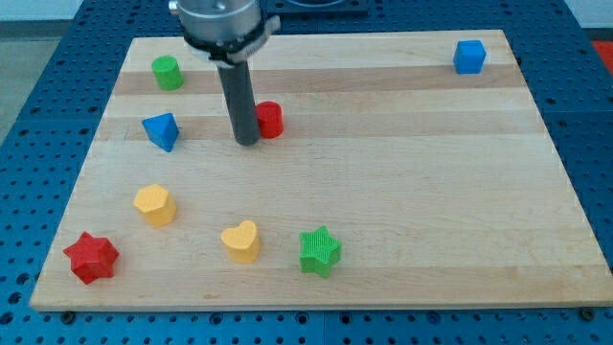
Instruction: Push the red circle diagonal to the blue cube
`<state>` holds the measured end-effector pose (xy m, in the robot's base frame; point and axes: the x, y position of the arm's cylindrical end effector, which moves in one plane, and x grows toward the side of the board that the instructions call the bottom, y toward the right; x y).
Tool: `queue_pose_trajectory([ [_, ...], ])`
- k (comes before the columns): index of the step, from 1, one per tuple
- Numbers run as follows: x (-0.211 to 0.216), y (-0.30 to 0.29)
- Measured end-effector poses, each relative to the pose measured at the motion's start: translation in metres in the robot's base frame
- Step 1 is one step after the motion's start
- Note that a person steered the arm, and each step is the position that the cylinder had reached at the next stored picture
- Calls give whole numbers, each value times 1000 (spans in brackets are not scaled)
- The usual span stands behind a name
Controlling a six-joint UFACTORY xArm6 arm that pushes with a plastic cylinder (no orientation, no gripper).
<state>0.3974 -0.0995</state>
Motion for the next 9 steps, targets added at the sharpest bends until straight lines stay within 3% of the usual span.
queue_pose_trajectory([
  [3,-33,-9],
  [7,-12,-7],
  [9,-12,51],
])
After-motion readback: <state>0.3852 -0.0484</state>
